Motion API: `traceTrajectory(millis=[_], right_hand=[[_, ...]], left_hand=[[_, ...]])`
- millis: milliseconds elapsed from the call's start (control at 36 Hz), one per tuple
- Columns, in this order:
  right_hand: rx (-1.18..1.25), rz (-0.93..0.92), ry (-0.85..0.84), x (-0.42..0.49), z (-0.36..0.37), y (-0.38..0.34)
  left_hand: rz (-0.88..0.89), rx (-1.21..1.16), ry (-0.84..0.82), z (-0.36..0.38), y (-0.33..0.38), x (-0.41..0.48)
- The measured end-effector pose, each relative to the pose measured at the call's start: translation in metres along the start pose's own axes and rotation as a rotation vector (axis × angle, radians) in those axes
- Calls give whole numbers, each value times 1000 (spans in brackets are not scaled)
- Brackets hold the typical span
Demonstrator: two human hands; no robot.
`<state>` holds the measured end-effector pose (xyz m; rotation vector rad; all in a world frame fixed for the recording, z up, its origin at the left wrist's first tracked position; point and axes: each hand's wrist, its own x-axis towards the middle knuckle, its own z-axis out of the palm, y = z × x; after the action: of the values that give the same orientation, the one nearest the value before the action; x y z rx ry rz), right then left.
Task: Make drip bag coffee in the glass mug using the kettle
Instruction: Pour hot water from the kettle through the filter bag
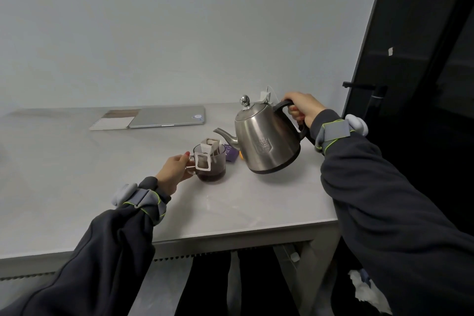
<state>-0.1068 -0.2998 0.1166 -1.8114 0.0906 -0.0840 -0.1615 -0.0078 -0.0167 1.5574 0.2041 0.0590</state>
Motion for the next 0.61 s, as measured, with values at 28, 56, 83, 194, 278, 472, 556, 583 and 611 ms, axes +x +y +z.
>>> traceTrajectory(millis=[28,56,83,194,278,472,556,583,611], right_hand=[[-2,0,1,0,0,0],[-3,0,1,0,1,0],[-3,-1,2,0,0,0],[-5,1,10,-1,2,0],[-13,3,7,-3,3,1],[-18,5,5,-7,5,2],[-20,5,5,-7,6,2],[-21,4,7,-8,6,2],[-20,3,9,-8,5,2]], left_hand=[[1,-5,-4,0,-1,0],[3,-11,-9,1,-2,-1],[7,-14,-15,1,-3,-1],[18,-33,-9,0,-9,-2],[21,-33,15,-2,-12,-3],[-11,5,-35,-5,-6,-9],[-25,16,-62,-7,-2,-12],[-27,21,-75,-8,-1,-13],[-27,28,-91,-8,1,-14]])
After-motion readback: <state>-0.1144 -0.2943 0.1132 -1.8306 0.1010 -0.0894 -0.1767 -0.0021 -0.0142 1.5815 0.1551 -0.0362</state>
